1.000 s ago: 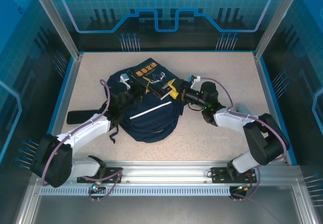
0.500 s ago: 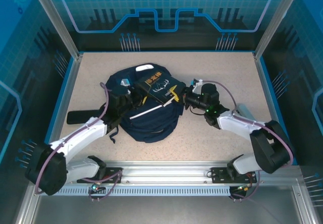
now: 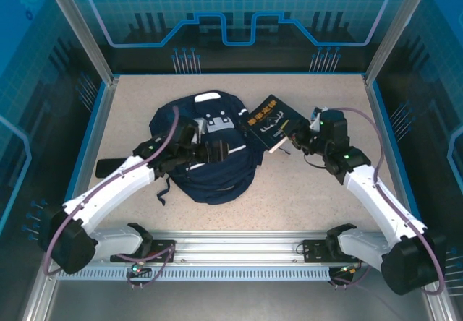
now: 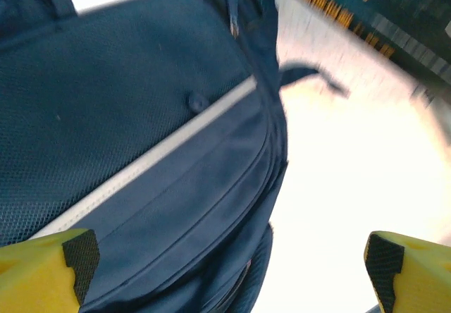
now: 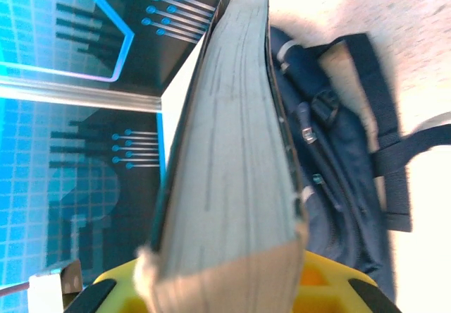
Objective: Pack the student bag
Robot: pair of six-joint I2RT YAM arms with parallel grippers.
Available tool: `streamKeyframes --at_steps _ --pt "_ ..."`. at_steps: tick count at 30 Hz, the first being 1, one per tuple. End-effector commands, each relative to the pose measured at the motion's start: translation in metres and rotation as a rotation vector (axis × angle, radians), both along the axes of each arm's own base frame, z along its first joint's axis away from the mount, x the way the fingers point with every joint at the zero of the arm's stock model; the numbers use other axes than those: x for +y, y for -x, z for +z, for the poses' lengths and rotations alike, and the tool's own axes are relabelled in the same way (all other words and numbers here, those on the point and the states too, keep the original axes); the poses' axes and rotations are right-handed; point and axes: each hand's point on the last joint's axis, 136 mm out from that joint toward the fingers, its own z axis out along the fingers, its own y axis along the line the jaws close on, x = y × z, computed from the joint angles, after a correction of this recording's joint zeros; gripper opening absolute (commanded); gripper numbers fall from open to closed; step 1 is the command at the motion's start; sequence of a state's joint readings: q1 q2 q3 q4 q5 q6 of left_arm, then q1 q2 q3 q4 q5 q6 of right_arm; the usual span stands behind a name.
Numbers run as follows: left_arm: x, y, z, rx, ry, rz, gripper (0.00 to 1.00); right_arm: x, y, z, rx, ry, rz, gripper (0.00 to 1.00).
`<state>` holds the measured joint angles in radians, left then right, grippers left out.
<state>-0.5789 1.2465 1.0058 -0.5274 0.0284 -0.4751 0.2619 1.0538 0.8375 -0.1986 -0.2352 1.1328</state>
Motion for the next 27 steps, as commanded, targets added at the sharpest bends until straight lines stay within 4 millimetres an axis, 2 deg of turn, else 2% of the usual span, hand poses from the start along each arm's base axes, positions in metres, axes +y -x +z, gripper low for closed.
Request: streamKeyframes --at_steps 1,6,12,13,14,19,27 --pt "0.001 0.011 -0.014 0.008 -0.225 -0.169 0.99 -0.013 0.009 0.008 -0.007 0.051 0.008 0.12" --pt "-0.007 0.009 -0.041 0.032 -0.416 -0.29 0.97 -0.022 0.014 0.007 0.004 0.057 0.014 0.13" --pt "-0.023 0.009 -0.067 0.051 -0.596 -0.476 0.81 -0.034 0.011 0.005 0.018 0.046 -0.005 0.13" --pt "-0.024 0.007 -0.071 0.053 -0.617 -0.492 0.81 -0.036 0.008 0.016 -0.007 0.046 -0.01 0.14" --pt "-0.024 0.004 -0.076 0.061 -0.645 -0.5 0.78 -0.038 0.007 0.018 -0.009 0.051 -0.017 0.13" --pt "-0.024 -0.008 -0.089 0.08 -0.742 -0.529 0.7 -0.045 0.003 0.019 -0.007 0.059 -0.021 0.14" --pt "-0.032 -0.013 -0.1 0.071 -0.776 -0.61 0.69 -0.043 0.0 0.019 -0.016 0.055 -0.001 0.14"
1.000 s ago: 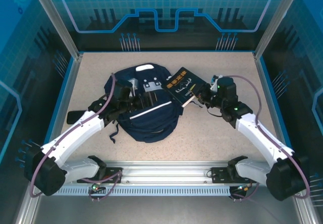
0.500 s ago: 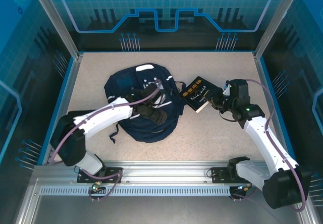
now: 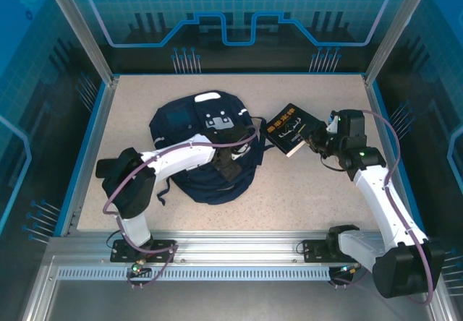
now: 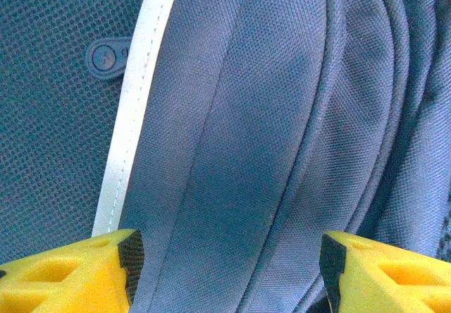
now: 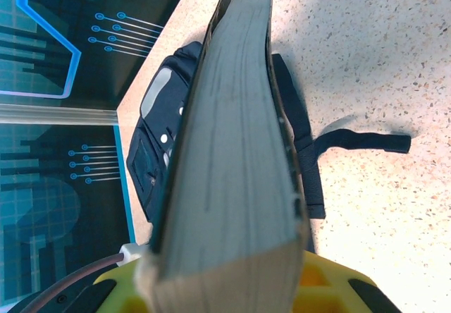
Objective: Pack the student bag
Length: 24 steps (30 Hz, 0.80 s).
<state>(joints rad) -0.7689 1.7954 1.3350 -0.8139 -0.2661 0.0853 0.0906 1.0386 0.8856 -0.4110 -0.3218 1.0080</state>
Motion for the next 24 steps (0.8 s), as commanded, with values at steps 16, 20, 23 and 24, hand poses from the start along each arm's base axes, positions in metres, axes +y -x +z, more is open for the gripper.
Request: streamKeyframes --at_steps 16,20,23,24 --pt "0.016 -0.015 -0.008 -0.041 -0.204 -0.031 0.67 0.005 -0.004 0.019 -0.081 -0.031 0.049 0.15" --pt "0.01 -0.016 0.003 -0.068 -0.183 -0.027 0.57 0.004 -0.002 0.018 -0.078 -0.034 0.046 0.15" --pt "0.008 -0.023 0.017 -0.13 -0.155 -0.003 0.44 0.002 0.0 0.02 -0.082 -0.026 0.04 0.15" --pt "0.008 -0.025 0.022 -0.148 -0.148 0.003 0.39 0.001 0.0 0.02 -0.082 -0.023 0.037 0.15"
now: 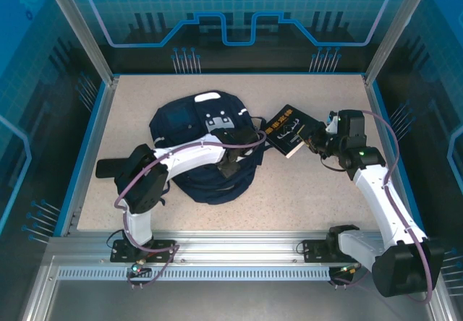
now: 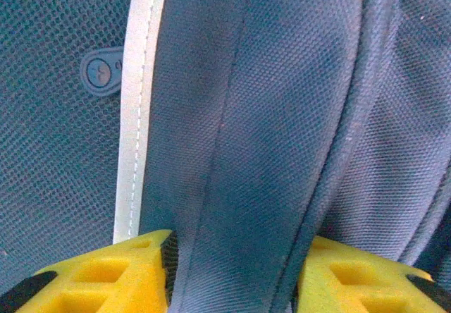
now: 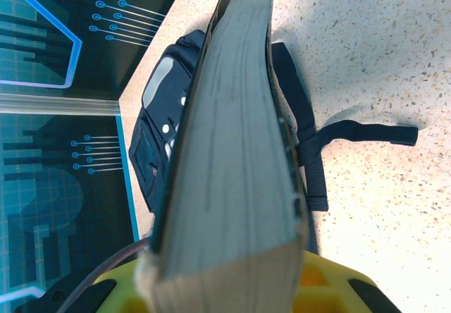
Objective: Pack the student bag
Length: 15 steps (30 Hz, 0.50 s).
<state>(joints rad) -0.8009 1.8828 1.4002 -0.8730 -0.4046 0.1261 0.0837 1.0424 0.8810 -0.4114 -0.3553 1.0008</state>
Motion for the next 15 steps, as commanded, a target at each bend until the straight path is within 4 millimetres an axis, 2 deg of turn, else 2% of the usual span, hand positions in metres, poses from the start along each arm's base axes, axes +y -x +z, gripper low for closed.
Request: streamKeyframes --at_steps 1,4,8,15 --pt "0.001 -0.018 0.036 -0.132 0.033 0.045 0.35 -0.003 -0.001 0.022 -0.089 -0.008 0.008 0.15" --pt "-0.001 -0.023 0.05 -0.187 0.067 0.054 0.23 -0.005 0.0 0.022 -0.091 -0.001 0.0 0.15" --pt "-0.001 -0.031 0.069 -0.267 0.099 0.073 0.11 -0.009 0.002 0.021 -0.087 0.018 -0.016 0.15" --pt "0.003 -0.051 0.119 -0.464 0.162 0.143 0.0 -0.013 0.006 0.021 -0.094 0.047 -0.015 0.15"
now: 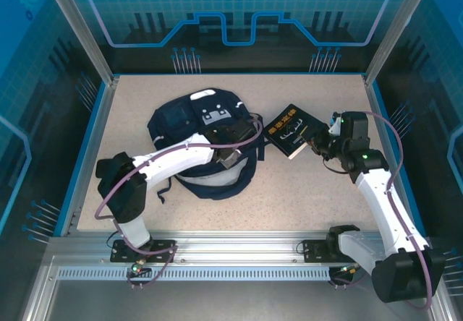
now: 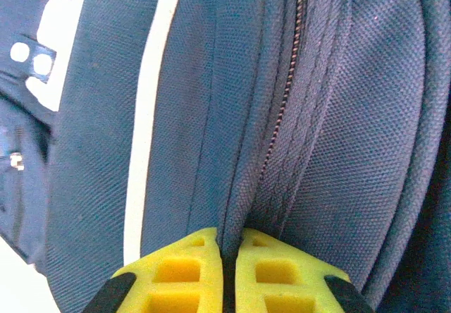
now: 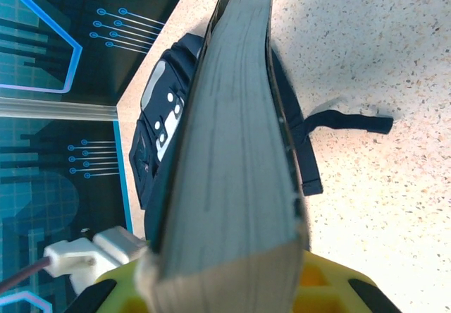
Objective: Pack the student bag
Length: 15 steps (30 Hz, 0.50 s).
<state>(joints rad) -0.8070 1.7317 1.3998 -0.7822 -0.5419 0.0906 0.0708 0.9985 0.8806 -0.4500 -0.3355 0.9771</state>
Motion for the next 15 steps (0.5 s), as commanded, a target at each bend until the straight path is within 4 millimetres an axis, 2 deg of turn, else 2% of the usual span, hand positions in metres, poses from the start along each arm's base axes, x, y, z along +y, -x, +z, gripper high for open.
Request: streamKeyframes --at_steps 1,6,9,12,13,15 --pt "0.005 -0.026 0.06 -0.228 0.086 0.093 0.0 -0.005 0.0 0.017 -0.082 0.022 0.007 0.15" --pt "0.009 -0.037 0.106 -0.383 0.185 0.16 0.0 0.001 0.003 0.026 -0.122 0.013 0.049 0.14" --pt "0.005 -0.04 0.129 -0.435 0.266 0.17 0.0 0.006 0.008 0.029 -0.132 0.001 0.088 0.14" --pt "0.003 -0.044 0.143 -0.472 0.308 0.184 0.0 0.013 0.014 0.026 -0.119 -0.01 0.137 0.14" --pt "0.002 -0.045 0.146 -0.479 0.318 0.189 0.0 0.016 0.019 0.015 -0.093 -0.022 0.158 0.14" --pt "0.001 -0.048 0.151 -0.494 0.335 0.203 0.0 0.024 0.023 0.015 -0.093 -0.05 0.2 0.14"
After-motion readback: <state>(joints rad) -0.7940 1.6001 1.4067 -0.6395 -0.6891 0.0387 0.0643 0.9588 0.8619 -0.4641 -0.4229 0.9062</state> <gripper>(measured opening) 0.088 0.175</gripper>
